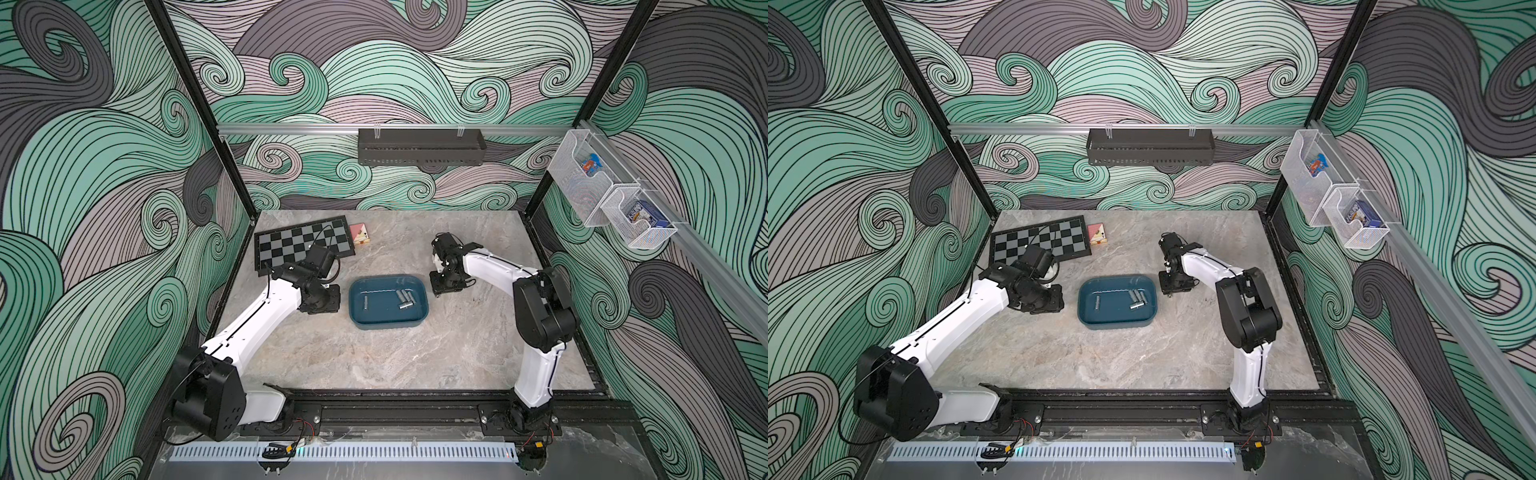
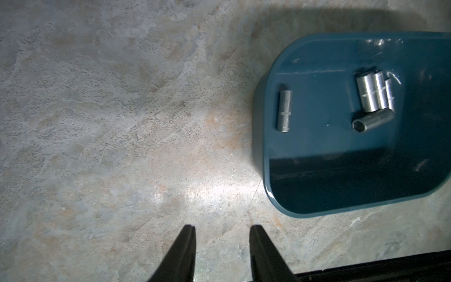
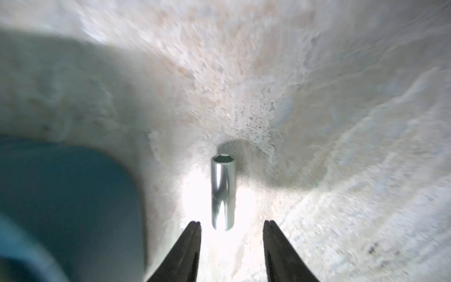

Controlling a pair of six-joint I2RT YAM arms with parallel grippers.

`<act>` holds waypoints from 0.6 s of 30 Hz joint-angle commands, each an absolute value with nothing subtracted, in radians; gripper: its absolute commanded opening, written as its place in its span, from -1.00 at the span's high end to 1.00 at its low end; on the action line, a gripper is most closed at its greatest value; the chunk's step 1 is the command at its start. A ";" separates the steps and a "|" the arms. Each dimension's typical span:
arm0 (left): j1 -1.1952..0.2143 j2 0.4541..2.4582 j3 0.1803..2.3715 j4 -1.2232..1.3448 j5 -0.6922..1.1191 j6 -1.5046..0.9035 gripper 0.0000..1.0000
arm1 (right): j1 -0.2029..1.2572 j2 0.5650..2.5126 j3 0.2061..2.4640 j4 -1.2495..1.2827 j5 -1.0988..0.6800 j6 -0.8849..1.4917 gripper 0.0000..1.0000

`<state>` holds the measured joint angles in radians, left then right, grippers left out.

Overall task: Take out the socket from the storage box
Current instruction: Place the socket head at the center of the board, then pick up the socket head from the storage box.

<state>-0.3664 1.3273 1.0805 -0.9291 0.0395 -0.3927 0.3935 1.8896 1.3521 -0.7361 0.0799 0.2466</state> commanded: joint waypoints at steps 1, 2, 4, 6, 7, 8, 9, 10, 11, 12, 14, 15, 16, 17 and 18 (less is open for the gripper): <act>-0.384 1.305 1.179 -0.978 0.067 -0.411 0.21 | 0.388 1.799 1.339 -0.737 0.071 0.277 0.06; -0.401 1.316 1.207 -0.987 0.063 -0.423 0.22 | 0.384 1.784 1.332 -0.737 0.067 0.283 0.07; -0.453 1.352 1.261 -1.006 0.028 -0.439 0.23 | 0.381 1.759 1.322 -0.737 0.066 0.285 0.07; -0.521 1.408 1.317 -1.018 -0.013 -0.458 0.23 | 0.377 1.737 1.314 -0.737 0.060 0.281 0.07; -0.545 1.446 1.339 -1.022 -0.029 -0.468 0.24 | 0.375 1.730 1.312 -0.737 0.058 0.281 0.07; -0.572 1.488 1.364 -1.031 -0.050 -0.485 0.24 | 0.371 1.721 1.309 -0.738 0.058 0.279 0.07; -0.597 1.531 1.388 -1.041 -0.071 -0.504 0.26 | 0.370 1.715 1.308 -0.737 0.058 0.279 0.07; -0.613 1.567 1.409 -1.050 -0.088 -0.520 0.26 | 0.366 1.713 1.307 -0.737 0.054 0.278 0.07; -0.629 1.606 1.429 -1.051 -0.105 -0.536 0.26 | 0.364 1.711 1.306 -0.739 0.052 0.277 0.06; -0.639 1.644 1.440 -1.049 -0.114 -0.547 0.27 | 0.362 1.713 1.306 -0.738 0.049 0.275 0.07; -0.643 1.714 1.460 -1.053 -0.130 -0.577 0.29 | 0.359 1.719 1.305 -0.736 0.037 0.274 0.07; -0.642 1.747 1.476 -1.067 -0.152 -0.595 0.30 | 0.358 1.721 1.304 -0.737 0.032 0.274 0.07; -0.642 1.765 1.483 -1.068 -0.173 -0.602 0.30 | 0.357 1.720 1.301 -0.737 0.029 0.272 0.07; -0.641 1.780 1.484 -1.061 -0.188 -0.606 0.30 | 0.358 1.720 1.297 -0.736 0.025 0.273 0.07; -0.640 1.790 1.482 -1.049 -0.194 -0.607 0.30 | 0.359 1.719 1.294 -0.735 0.024 0.272 0.07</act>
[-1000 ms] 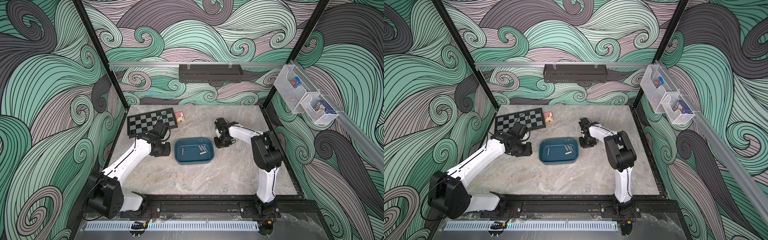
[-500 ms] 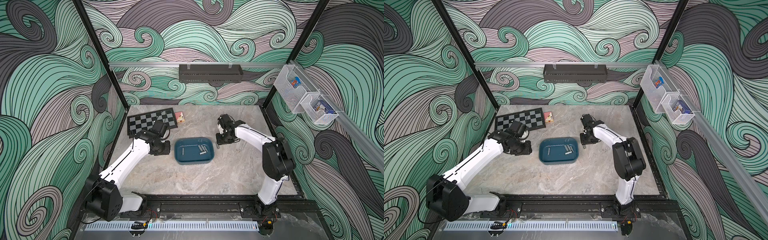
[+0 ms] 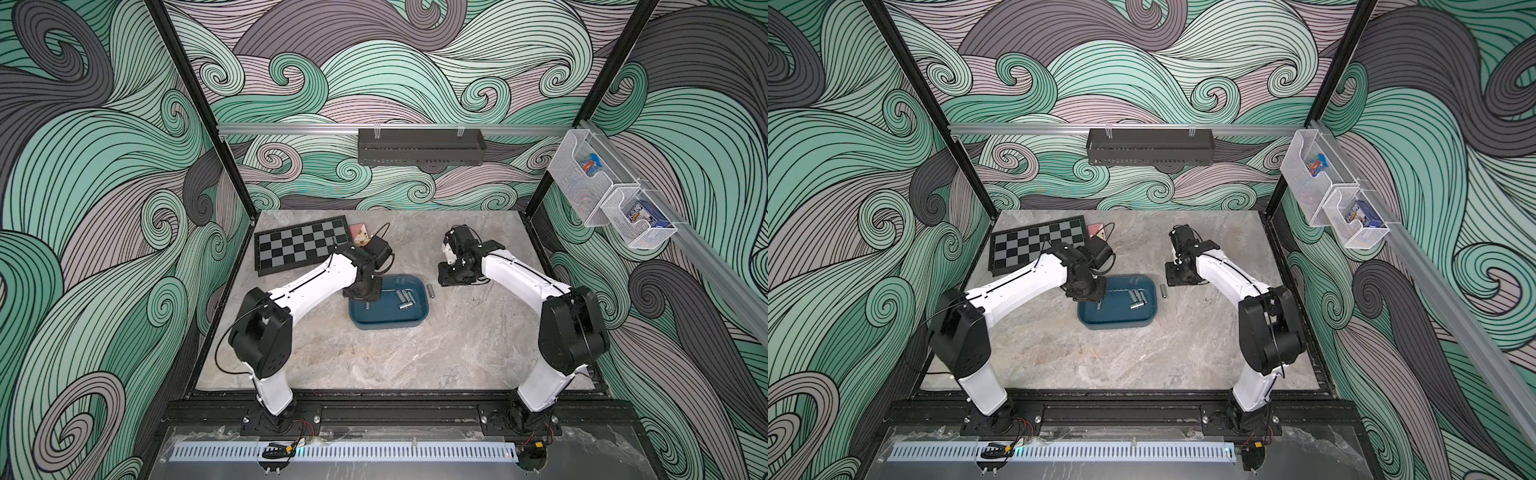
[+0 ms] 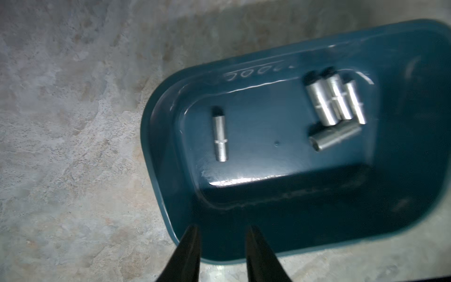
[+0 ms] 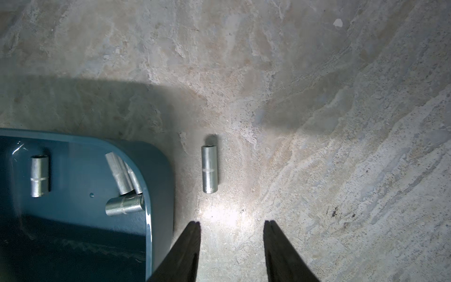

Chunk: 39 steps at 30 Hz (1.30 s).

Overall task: Take out the socket from the storage box
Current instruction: Pick up the socket head from the storage box.

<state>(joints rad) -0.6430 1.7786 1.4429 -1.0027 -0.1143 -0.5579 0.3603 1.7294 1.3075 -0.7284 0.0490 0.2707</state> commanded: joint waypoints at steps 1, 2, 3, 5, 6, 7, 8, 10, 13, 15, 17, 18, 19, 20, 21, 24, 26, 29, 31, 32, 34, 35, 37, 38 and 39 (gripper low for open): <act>-0.638 1.800 1.479 -1.032 -0.197 -0.608 0.30 | 0.358 1.719 1.290 -0.734 0.023 0.272 0.07; -0.637 1.816 1.480 -1.019 -0.195 -0.607 0.29 | 0.358 1.720 1.289 -0.732 0.021 0.272 0.07; -0.635 1.833 1.485 -1.013 -0.191 -0.605 0.29 | 0.358 1.722 1.287 -0.729 0.019 0.270 0.07; -0.635 1.868 1.503 -1.006 -0.172 -0.598 0.30 | 0.357 1.727 1.289 -0.730 0.013 0.270 0.07; -0.635 1.878 1.503 -0.994 -0.161 -0.593 0.29 | 0.357 1.728 1.290 -0.730 0.009 0.268 0.07; -0.634 1.886 1.505 -0.983 -0.158 -0.592 0.28 | 0.358 1.730 1.290 -0.729 0.009 0.262 0.07; -0.631 1.893 1.503 -0.971 -0.156 -0.593 0.26 | 0.358 1.731 1.291 -0.729 0.015 0.257 0.08; -0.616 1.906 1.493 -0.943 -0.122 -0.591 0.23 | 0.358 1.732 1.295 -0.730 0.020 0.253 0.07; -0.607 1.933 1.491 -0.923 -0.106 -0.583 0.20 | 0.359 1.734 1.296 -0.729 0.015 0.252 0.07; -0.607 1.951 1.495 -0.919 -0.108 -0.580 0.19 | 0.357 1.736 1.296 -0.730 0.015 0.252 0.07; -0.606 1.971 1.496 -0.915 -0.106 -0.580 0.19 | 0.357 1.739 1.295 -0.729 0.012 0.252 0.07; -0.604 1.979 1.495 -0.909 -0.100 -0.581 0.19 | 0.357 1.740 1.295 -0.729 0.012 0.252 0.07; -0.601 1.989 1.492 -0.902 -0.090 -0.584 0.20 | 0.358 1.742 1.295 -0.729 0.008 0.252 0.07; -0.600 2.001 1.492 -0.899 -0.082 -0.587 0.21 | 0.357 1.742 1.295 -0.730 0.008 0.252 0.07; -0.600 2.012 1.494 -0.899 -0.081 -0.589 0.22 | 0.358 1.744 1.296 -0.730 0.007 0.251 0.07; -0.600 2.042 1.491 -0.889 -0.076 -0.592 0.23 | 0.358 1.746 1.297 -0.729 0.009 0.248 0.07; -0.601 2.059 1.489 -0.882 -0.077 -0.589 0.24 | 0.358 1.750 1.299 -0.730 0.008 0.250 0.07; -0.598 2.081 1.477 -0.863 -0.078 -0.591 0.24 | 0.358 1.758 1.299 -0.728 0.001 0.250 0.08; -0.597 2.098 1.479 -0.853 -0.081 -0.595 0.29 | 0.358 1.761 1.299 -0.730 -0.004 0.251 0.08; -0.595 2.108 1.482 -0.845 -0.079 -0.598 0.31 | 0.357 1.762 1.297 -0.728 -0.009 0.252 0.08; -0.594 2.127 1.489 -0.835 -0.080 -0.598 0.33 | 0.358 1.764 1.295 -0.727 -0.015 0.252 0.08; -0.594 2.135 1.493 -0.832 -0.082 -0.597 0.33 | 0.358 1.764 1.295 -0.725 -0.017 0.252 0.08; -0.592 2.143 1.493 -0.824 -0.091 -0.595 0.35 | 0.358 1.764 1.295 -0.725 -0.020 0.252 0.08; -0.591 2.144 1.493 -0.823 -0.096 -0.594 0.38 | 0.357 1.764 1.296 -0.726 -0.021 0.250 0.08; -0.591 2.145 1.491 -0.820 -0.098 -0.591 0.40 | 0.357 1.764 1.295 -0.726 -0.021 0.250 0.08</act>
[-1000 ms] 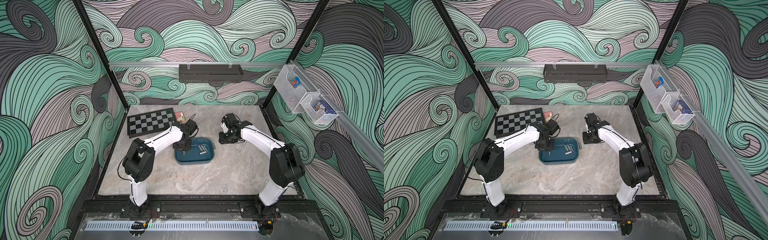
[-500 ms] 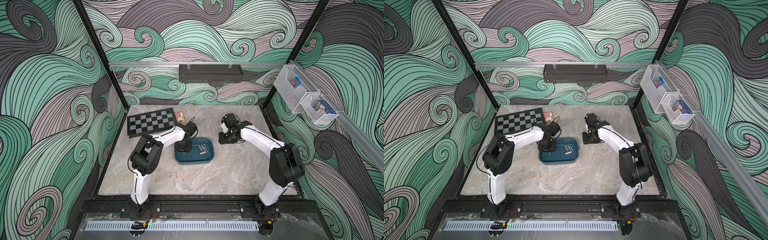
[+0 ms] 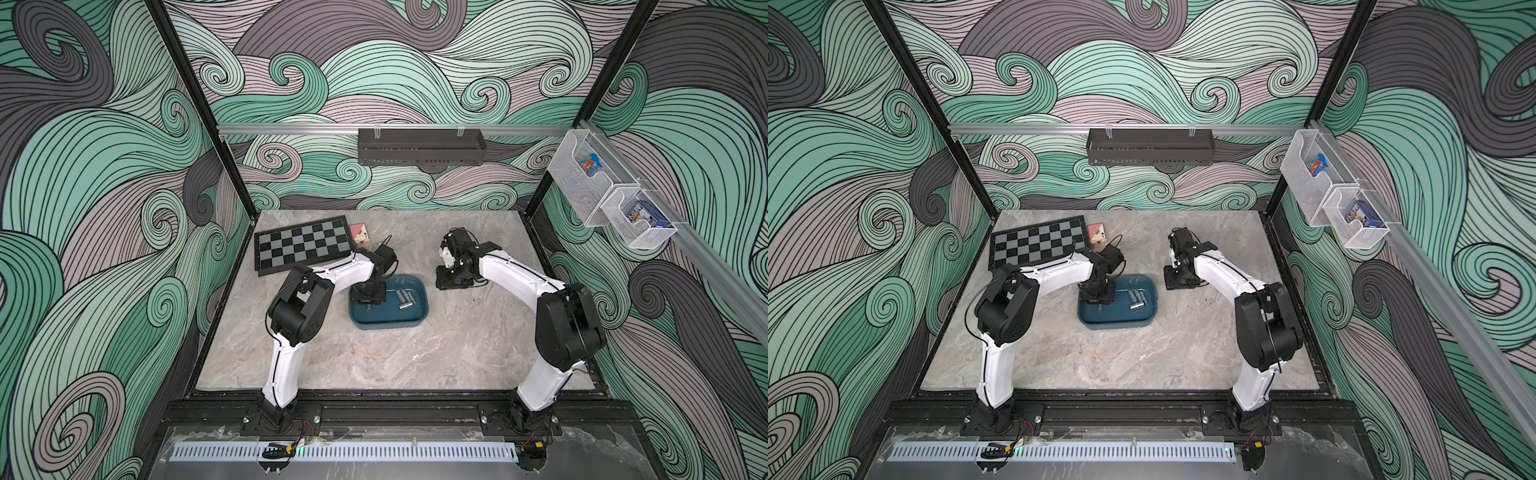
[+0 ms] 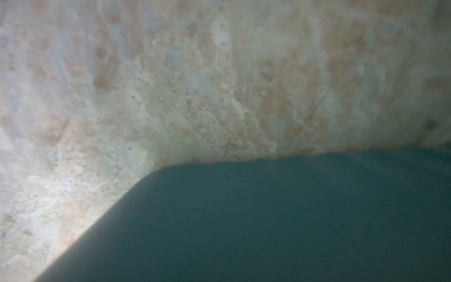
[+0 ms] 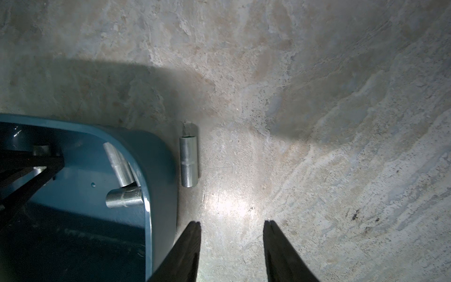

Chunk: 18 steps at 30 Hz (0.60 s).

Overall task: Take out the socket from the storage box
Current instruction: Pick up the socket head from the storage box.

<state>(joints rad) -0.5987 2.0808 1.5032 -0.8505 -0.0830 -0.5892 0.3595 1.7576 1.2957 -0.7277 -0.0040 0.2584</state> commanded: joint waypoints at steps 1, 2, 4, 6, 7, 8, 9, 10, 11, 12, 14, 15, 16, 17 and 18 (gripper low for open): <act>-0.590 2.145 1.488 -0.818 -0.098 -0.588 0.45 | 0.357 1.765 1.296 -0.726 -0.020 0.250 0.08; -0.588 2.144 1.487 -0.818 -0.097 -0.585 0.50 | 0.358 1.767 1.297 -0.726 -0.022 0.250 0.08; -0.588 2.138 1.481 -0.821 -0.095 -0.579 0.55 | 0.358 1.773 1.301 -0.725 -0.025 0.250 0.08; -0.588 2.120 1.468 -0.822 -0.095 -0.575 0.64 | 0.357 1.776 1.301 -0.726 -0.026 0.250 0.08; -0.587 2.104 1.461 -0.821 -0.097 -0.574 0.71 | 0.357 1.776 1.301 -0.726 -0.026 0.250 0.08; -0.588 2.090 1.456 -0.822 -0.099 -0.573 0.78 | 0.357 1.778 1.301 -0.726 -0.026 0.250 0.08; -0.588 2.077 1.456 -0.826 -0.102 -0.569 0.85 | 0.358 1.777 1.302 -0.726 -0.025 0.250 0.08; -0.588 2.065 1.461 -0.836 -0.104 -0.565 0.94 | 0.357 1.779 1.301 -0.726 -0.026 0.250 0.08; -0.588 2.050 1.470 -0.851 -0.104 -0.562 1.00 | 0.357 1.779 1.302 -0.726 -0.026 0.250 0.08; -0.588 2.037 1.477 -0.858 -0.103 -0.558 1.00 | 0.358 1.779 1.302 -0.726 -0.026 0.250 0.08; -0.589 1.999 1.496 -0.884 -0.097 -0.552 1.00 | 0.358 1.779 1.301 -0.726 -0.025 0.250 0.08; -0.589 1.983 1.503 -0.896 -0.095 -0.548 1.00 | 0.357 1.778 1.301 -0.726 -0.025 0.250 0.08; -0.590 1.960 1.513 -0.912 -0.092 -0.545 1.00 | 0.358 1.777 1.301 -0.726 -0.024 0.250 0.08; -0.590 1.935 1.522 -0.928 -0.092 -0.539 1.00 | 0.358 1.777 1.300 -0.726 -0.022 0.250 0.08; -0.589 1.913 1.526 -0.940 -0.093 -0.533 1.00 | 0.359 1.776 1.299 -0.727 -0.021 0.250 0.08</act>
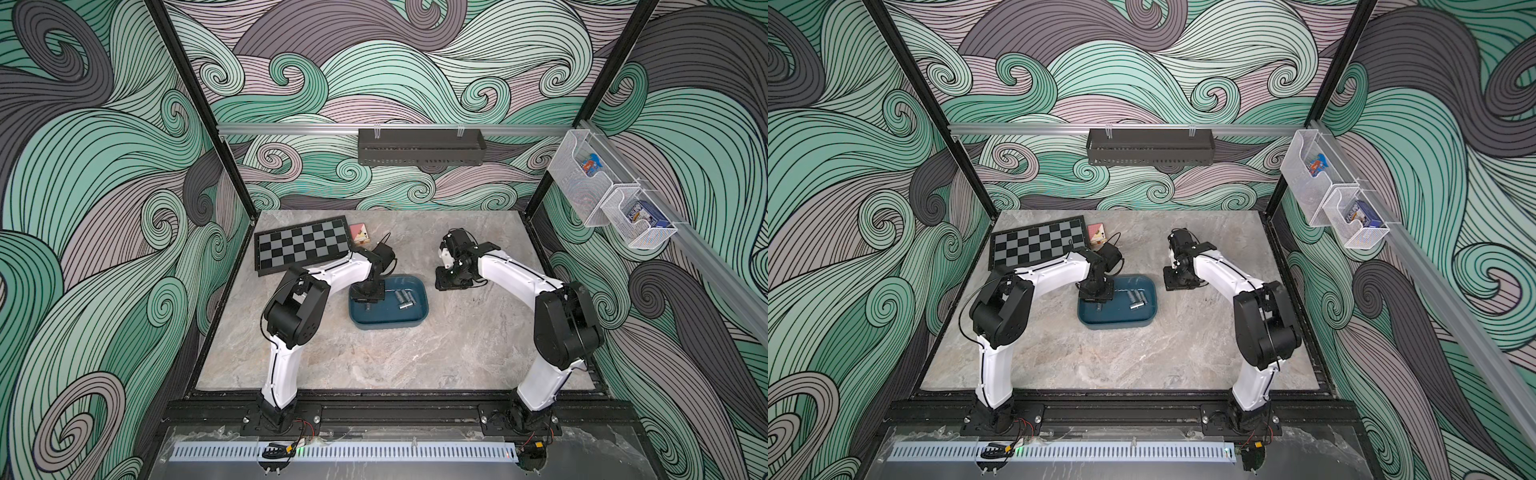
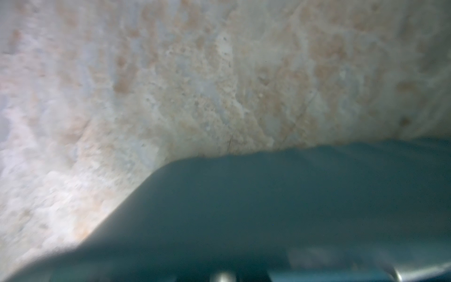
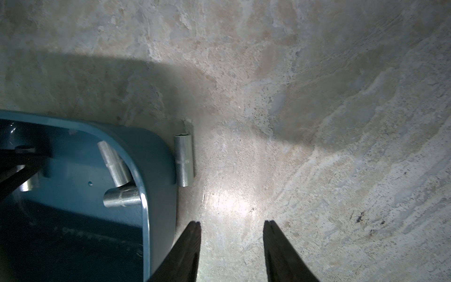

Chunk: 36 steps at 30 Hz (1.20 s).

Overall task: Take out the socket from the storage box
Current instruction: Pick up the socket head from the storage box, then place the socket head at the center of the board.

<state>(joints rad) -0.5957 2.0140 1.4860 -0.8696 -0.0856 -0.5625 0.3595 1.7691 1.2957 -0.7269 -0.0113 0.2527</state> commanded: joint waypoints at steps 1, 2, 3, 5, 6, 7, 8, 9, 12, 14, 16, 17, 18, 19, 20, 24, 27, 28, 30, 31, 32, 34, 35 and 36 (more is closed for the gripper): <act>-0.588 1.883 1.526 -0.954 -0.101 -0.527 1.00 | 0.359 1.776 1.298 -0.726 -0.021 0.250 0.08; -0.586 1.853 1.525 -0.966 -0.113 -0.520 1.00 | 0.357 1.775 1.298 -0.726 -0.021 0.250 0.08; -0.582 1.828 1.520 -0.977 -0.119 -0.513 1.00 | 0.358 1.777 1.299 -0.725 -0.020 0.250 0.08; -0.553 1.769 1.502 -0.994 -0.105 -0.498 1.00 | 0.358 1.778 1.300 -0.726 -0.020 0.250 0.08; -0.539 1.743 1.489 -0.998 -0.103 -0.492 1.00 | 0.357 1.778 1.300 -0.725 -0.021 0.250 0.08; -0.518 1.709 1.469 -0.999 -0.105 -0.484 1.00 | 0.357 1.779 1.301 -0.727 -0.022 0.250 0.08; -0.494 1.681 1.448 -0.996 -0.108 -0.470 1.00 | 0.358 1.780 1.301 -0.727 -0.023 0.251 0.08; -0.472 1.658 1.428 -0.995 -0.107 -0.459 1.00 | 0.357 1.778 1.300 -0.726 -0.022 0.250 0.08; -0.383 1.607 1.363 -0.993 -0.090 -0.421 1.00 | 0.358 1.777 1.300 -0.726 -0.026 0.252 0.08; -0.341 1.599 1.341 -1.006 -0.107 -0.395 1.00 | 0.358 1.777 1.300 -0.727 -0.025 0.251 0.08; -0.320 1.604 1.327 -1.014 -0.132 -0.380 1.00 | 0.358 1.778 1.301 -0.726 -0.023 0.250 0.08; -0.311 1.608 1.317 -1.003 -0.133 -0.373 1.00 | 0.357 1.779 1.301 -0.726 -0.022 0.250 0.08; -0.305 1.612 1.303 -0.987 -0.127 -0.368 1.00 | 0.357 1.782 1.301 -0.726 -0.023 0.250 0.08; -0.303 1.625 1.294 -0.974 -0.117 -0.367 1.00 | 0.358 1.782 1.302 -0.726 -0.026 0.252 0.08; -0.302 1.642 1.293 -0.967 -0.107 -0.368 1.00 | 0.358 1.781 1.302 -0.726 -0.025 0.251 0.08; -0.299 1.730 1.309 -0.961 -0.082 -0.368 1.00 | 0.360 1.778 1.301 -0.726 -0.024 0.249 0.08; -0.297 1.775 1.309 -0.940 -0.065 -0.361 1.00 | 0.358 1.787 1.307 -0.723 -0.005 0.247 0.07; -0.297 1.787 1.310 -0.931 -0.057 -0.358 1.00 | 0.358 1.789 1.311 -0.722 -0.003 0.248 0.07; -0.297 1.800 1.299 -0.904 -0.037 -0.349 1.00 | 0.358 1.795 1.316 -0.720 -0.003 0.248 0.07; -0.296 1.810 1.295 -0.894 -0.031 -0.349 1.00 | 0.358 1.795 1.318 -0.720 -0.006 0.249 0.07; -0.292 1.816 1.295 -0.889 -0.020 -0.346 0.98 | 0.358 1.796 1.315 -0.720 -0.006 0.250 0.07; -0.292 1.827 1.288 -0.867 -0.011 -0.340 0.92 | 0.359 1.793 1.312 -0.717 -0.010 0.250 0.07; -0.291 1.838 1.285 -0.856 -0.010 -0.338 0.89 | 0.358 1.792 1.308 -0.716 -0.012 0.251 0.06; -0.286 1.852 1.285 -0.847 -0.006 -0.336 0.90 | 0.358 1.792 1.307 -0.716 -0.013 0.252 0.07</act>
<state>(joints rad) -0.2970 1.8183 1.2896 -0.8852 -0.0376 -0.3592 0.3595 1.7851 1.2964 -0.7231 -0.0097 0.2497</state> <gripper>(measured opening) 0.179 0.465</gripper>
